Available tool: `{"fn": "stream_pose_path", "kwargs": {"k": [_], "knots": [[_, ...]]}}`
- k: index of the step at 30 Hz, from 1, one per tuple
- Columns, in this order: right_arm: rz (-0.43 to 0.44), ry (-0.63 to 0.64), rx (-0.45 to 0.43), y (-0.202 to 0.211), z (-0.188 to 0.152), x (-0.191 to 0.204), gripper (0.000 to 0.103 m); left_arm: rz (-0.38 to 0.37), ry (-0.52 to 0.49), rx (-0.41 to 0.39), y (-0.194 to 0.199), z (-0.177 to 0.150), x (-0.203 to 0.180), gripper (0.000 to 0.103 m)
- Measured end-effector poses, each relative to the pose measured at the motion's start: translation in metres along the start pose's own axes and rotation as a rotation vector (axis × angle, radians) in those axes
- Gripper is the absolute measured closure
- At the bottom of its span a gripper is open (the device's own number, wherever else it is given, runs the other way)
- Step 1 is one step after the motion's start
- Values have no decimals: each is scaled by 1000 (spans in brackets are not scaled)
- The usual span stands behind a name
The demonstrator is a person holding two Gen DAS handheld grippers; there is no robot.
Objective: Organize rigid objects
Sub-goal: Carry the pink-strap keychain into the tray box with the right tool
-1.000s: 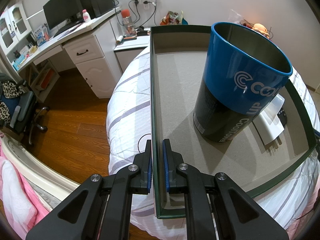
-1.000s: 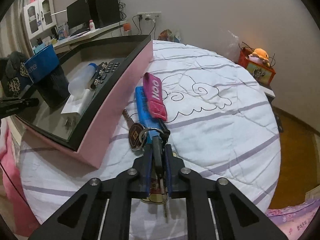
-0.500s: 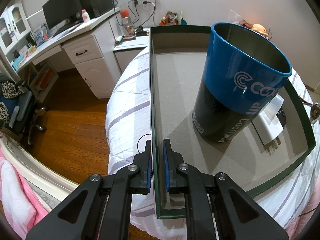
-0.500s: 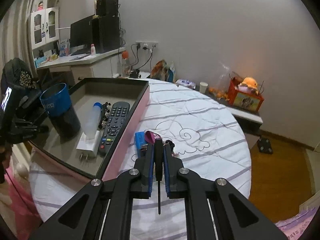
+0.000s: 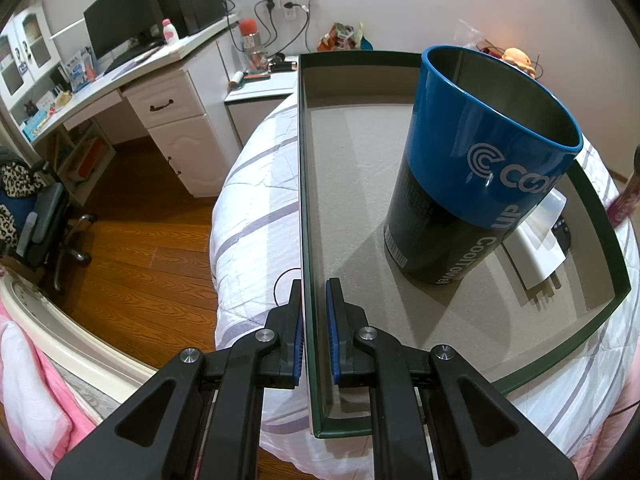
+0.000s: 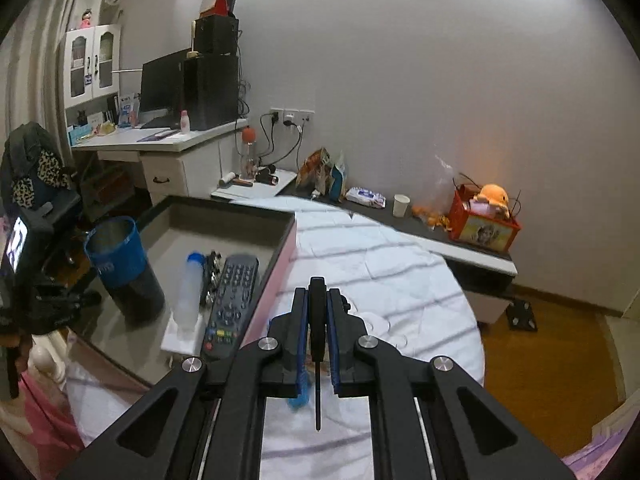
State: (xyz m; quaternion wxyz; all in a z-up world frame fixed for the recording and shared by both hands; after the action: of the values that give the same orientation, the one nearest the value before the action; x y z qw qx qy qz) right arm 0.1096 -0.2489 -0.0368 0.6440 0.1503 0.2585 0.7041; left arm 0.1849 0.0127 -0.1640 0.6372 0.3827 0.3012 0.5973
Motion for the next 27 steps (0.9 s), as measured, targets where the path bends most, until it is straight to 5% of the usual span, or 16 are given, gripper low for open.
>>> {"fn": "stream_pose_path", "kwargs": {"k": [16, 27], "knots": [[52, 119, -87, -5, 69, 47, 95, -6, -1, -4, -1, 1, -1, 94], [127, 168, -39, -57, 91, 81, 95, -6, -8, -5, -2, 3, -1, 94]]}}
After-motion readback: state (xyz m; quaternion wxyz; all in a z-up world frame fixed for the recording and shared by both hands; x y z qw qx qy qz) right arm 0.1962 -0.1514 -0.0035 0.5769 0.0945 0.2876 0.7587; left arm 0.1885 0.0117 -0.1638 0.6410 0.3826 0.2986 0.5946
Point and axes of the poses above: each gripper's, at about its wrist camera, not at the fingertips, and y roughly against the way its jaws point, x to its left, z to its top, the point moved 2 cm from there along -y, roughly the way its jaws point, and after that the axes turned 1 degree about y, right-handed, at the moved point
